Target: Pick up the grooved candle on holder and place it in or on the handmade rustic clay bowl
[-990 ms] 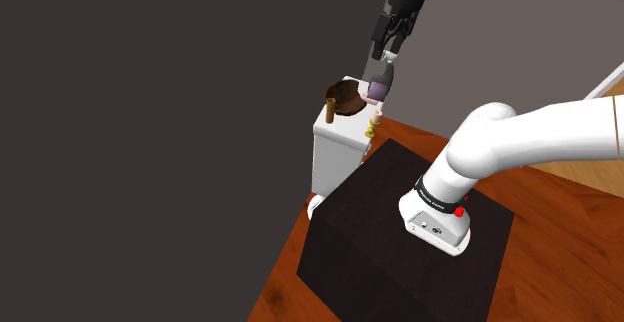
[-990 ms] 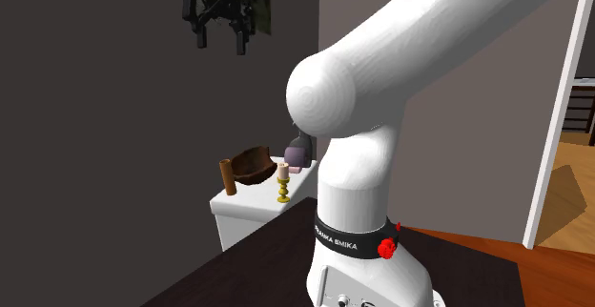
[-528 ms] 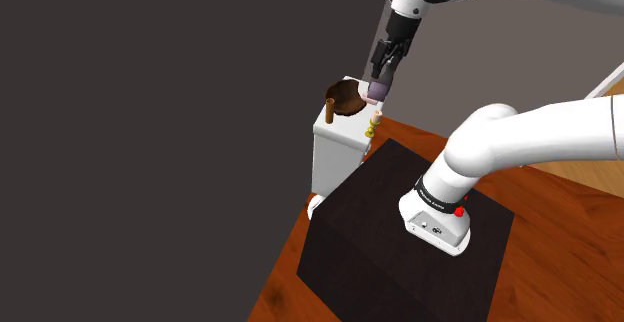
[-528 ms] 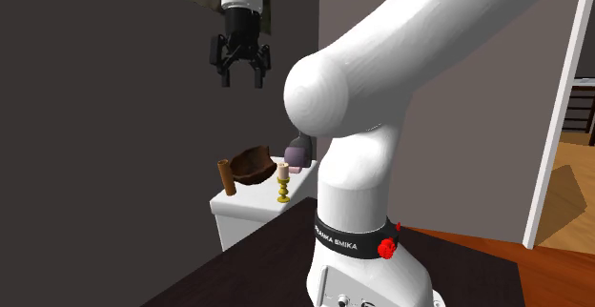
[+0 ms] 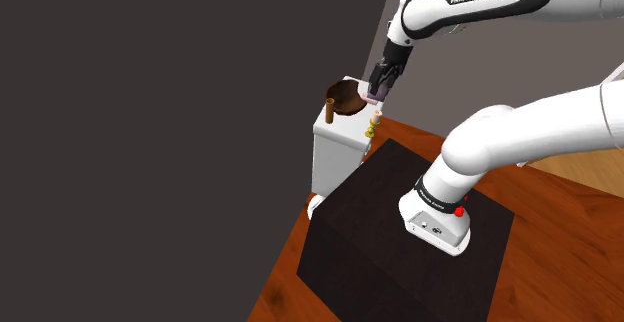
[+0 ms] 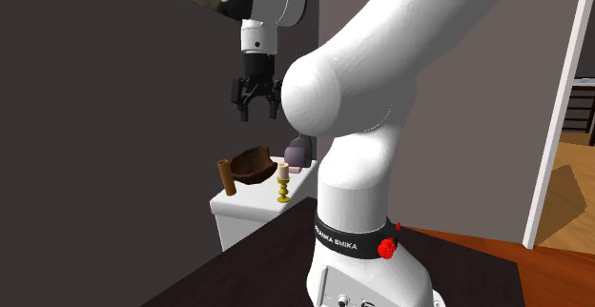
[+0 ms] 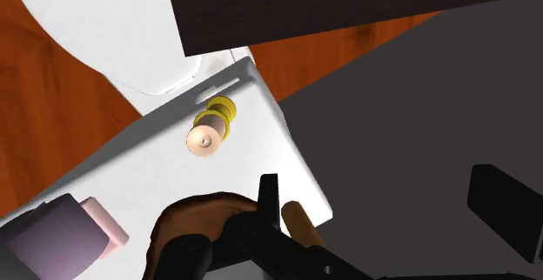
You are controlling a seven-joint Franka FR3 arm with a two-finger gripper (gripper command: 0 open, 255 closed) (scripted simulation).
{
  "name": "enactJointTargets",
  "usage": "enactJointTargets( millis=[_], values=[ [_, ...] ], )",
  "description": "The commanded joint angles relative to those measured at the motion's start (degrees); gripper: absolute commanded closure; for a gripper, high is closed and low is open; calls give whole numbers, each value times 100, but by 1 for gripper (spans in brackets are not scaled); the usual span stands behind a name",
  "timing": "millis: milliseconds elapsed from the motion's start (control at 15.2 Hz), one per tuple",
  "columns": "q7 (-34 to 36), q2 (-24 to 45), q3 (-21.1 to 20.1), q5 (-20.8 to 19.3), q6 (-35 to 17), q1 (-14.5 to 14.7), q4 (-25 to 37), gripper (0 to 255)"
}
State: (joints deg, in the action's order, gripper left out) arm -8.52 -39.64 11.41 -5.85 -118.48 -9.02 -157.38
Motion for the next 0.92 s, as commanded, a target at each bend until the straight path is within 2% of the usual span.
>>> enactJointTargets(
  millis=[0, 462, 858],
  values=[
    [-162, 285, 198, -128, -424, -118, -113, 0],
    [-700, 1679, 874, -324, -1985, -342, -226, 0],
    [-1356, 3002, 1412, 55, -3150, -253, -56, 0]
  ],
)
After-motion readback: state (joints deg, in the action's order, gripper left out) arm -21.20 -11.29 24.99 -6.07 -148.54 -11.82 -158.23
